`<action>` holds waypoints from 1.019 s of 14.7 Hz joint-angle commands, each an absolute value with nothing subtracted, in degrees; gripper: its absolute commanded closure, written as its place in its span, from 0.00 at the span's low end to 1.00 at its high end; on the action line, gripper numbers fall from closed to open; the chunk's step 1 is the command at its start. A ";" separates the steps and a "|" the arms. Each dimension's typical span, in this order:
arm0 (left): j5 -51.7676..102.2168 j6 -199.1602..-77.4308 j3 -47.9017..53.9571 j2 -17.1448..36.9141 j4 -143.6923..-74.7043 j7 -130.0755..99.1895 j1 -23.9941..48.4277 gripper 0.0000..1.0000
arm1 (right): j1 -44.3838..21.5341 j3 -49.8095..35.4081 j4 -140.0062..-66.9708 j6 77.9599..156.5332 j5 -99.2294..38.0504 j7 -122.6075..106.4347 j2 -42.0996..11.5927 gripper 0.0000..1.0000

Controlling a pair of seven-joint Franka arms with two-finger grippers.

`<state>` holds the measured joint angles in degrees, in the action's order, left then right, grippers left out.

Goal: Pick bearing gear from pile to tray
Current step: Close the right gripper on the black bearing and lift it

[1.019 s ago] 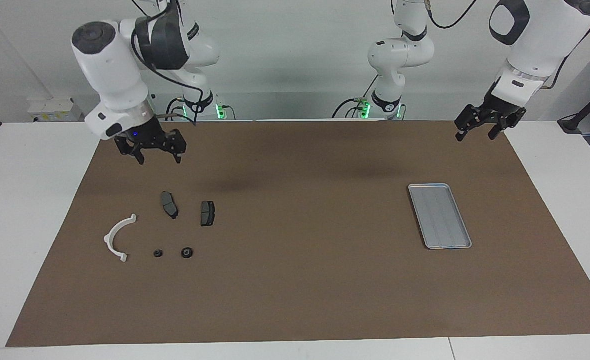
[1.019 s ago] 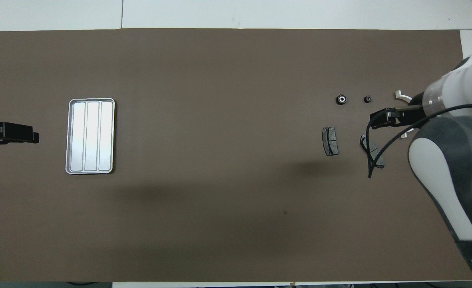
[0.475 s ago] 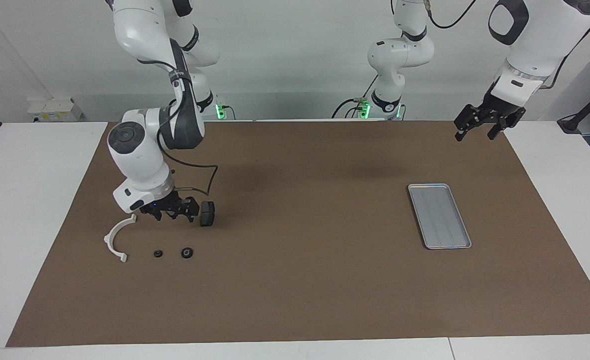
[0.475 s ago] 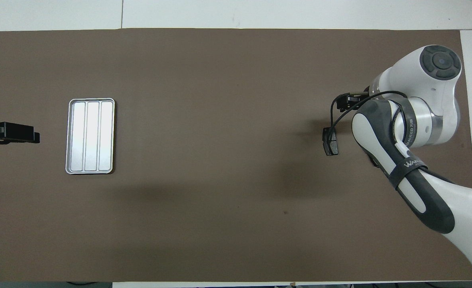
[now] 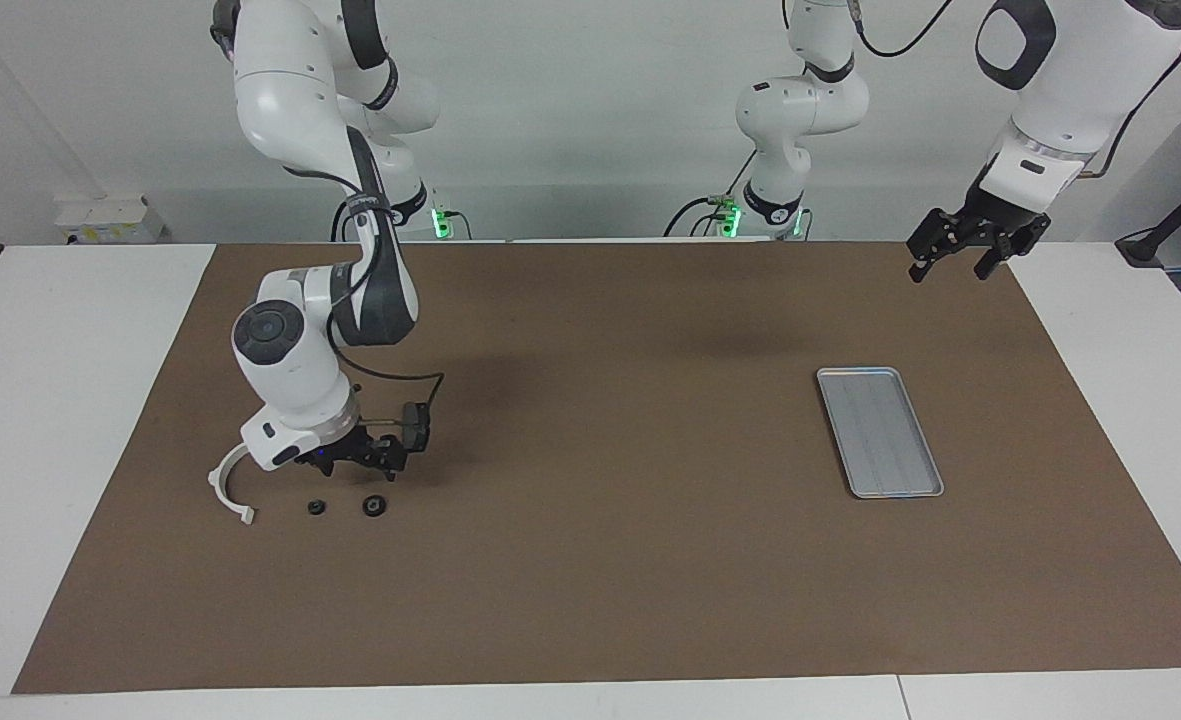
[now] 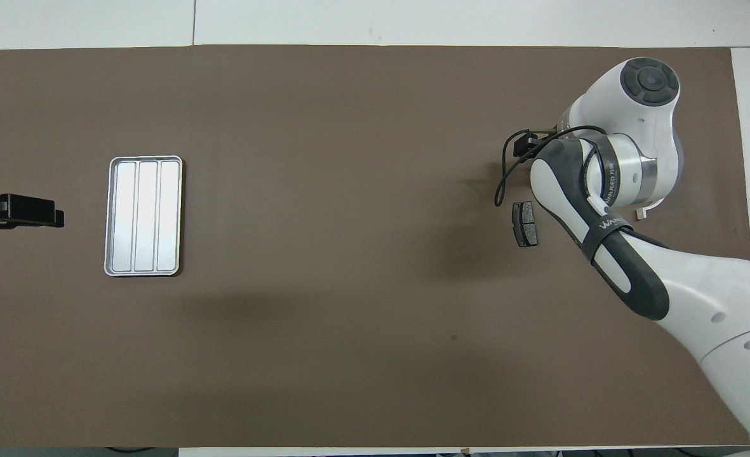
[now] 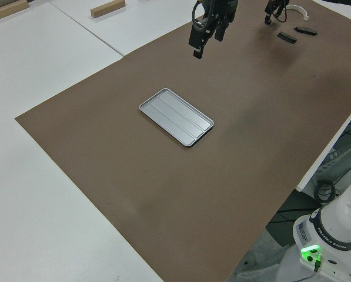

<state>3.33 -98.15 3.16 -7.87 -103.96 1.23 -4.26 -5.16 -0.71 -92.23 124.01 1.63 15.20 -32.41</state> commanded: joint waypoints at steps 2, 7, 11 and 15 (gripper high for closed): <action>2.55 -98.88 3.34 -9.49 -105.64 0.79 -4.31 0.00 | -5.01 -0.70 -89.56 123.75 4.21 16.79 -34.89 0.02; 2.55 -98.88 3.34 -9.49 -105.64 0.79 -4.31 0.00 | -5.10 -0.70 -89.56 126.30 4.75 16.79 -35.24 0.11; 2.55 -98.88 3.34 -9.49 -105.64 0.79 -4.31 0.00 | -4.48 -0.70 -90.00 128.41 4.83 16.87 -35.33 0.16; 2.55 -98.88 3.34 -9.49 -105.64 0.79 -4.31 0.00 | -4.31 -0.70 -90.44 128.67 4.75 16.88 -35.51 0.19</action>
<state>3.33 -98.15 3.16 -7.87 -103.96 1.23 -4.26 -4.63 -0.56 -90.54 127.52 3.77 15.48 -34.98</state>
